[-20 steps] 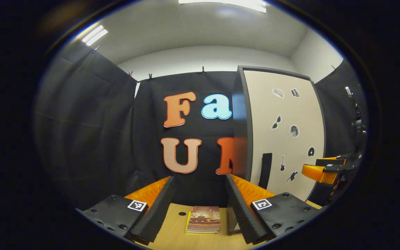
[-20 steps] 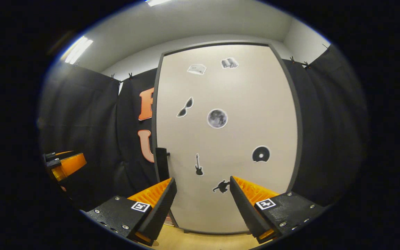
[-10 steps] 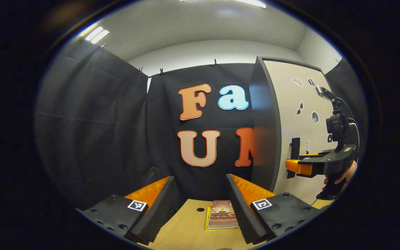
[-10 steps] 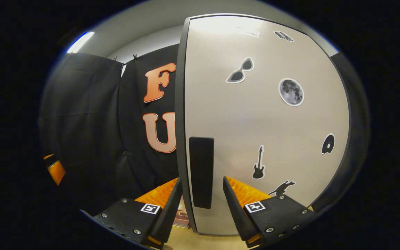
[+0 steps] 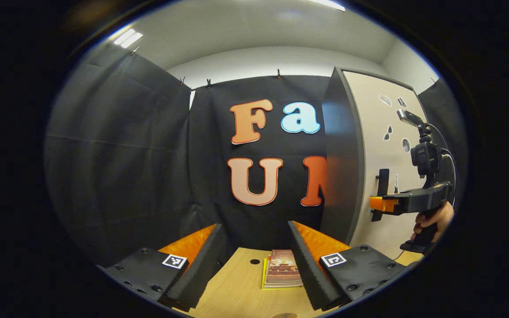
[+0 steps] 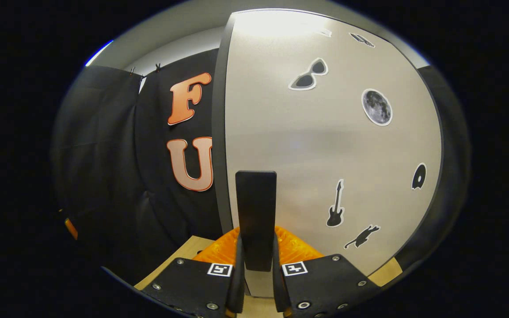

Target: Open the cabinet door with the right hand, grasp the bottle in the cabinet with the left hand and place it on the coaster, then close the cabinet door with the right hand.

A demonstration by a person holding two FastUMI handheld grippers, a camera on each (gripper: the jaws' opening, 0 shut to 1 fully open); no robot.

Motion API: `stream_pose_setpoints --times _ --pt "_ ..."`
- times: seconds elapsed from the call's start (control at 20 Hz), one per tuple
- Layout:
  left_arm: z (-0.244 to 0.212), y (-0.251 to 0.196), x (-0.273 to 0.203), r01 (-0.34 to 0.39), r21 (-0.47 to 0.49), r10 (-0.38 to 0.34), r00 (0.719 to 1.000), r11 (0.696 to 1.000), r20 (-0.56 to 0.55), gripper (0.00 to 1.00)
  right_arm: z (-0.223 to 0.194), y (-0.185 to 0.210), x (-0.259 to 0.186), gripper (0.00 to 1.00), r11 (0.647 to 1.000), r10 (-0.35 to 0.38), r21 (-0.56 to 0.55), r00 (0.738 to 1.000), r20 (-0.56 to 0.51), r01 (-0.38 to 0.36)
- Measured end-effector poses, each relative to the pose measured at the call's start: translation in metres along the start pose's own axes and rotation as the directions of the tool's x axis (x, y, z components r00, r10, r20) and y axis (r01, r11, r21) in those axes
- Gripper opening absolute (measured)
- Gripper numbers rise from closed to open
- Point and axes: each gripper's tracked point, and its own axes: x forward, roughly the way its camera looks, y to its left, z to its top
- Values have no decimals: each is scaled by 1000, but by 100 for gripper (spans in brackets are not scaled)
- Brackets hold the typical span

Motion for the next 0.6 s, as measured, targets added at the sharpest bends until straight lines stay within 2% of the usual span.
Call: stream_pose_setpoints --times 0.2,0.45,0.6 --pt "3 -11 -6 23 -13 -23 1000 1000 -3 94 6 8 -21 21 998 65 19 998 0 -65" --pt "4 -57 -18 76 17 -76 997 997 6 94 0 6 -63 21 991 135 9 991 -3 -135" --pt "13 -90 -24 124 21 -125 992 992 27 93 -6 -8 -111 21 985 172 12 985 27 -173"
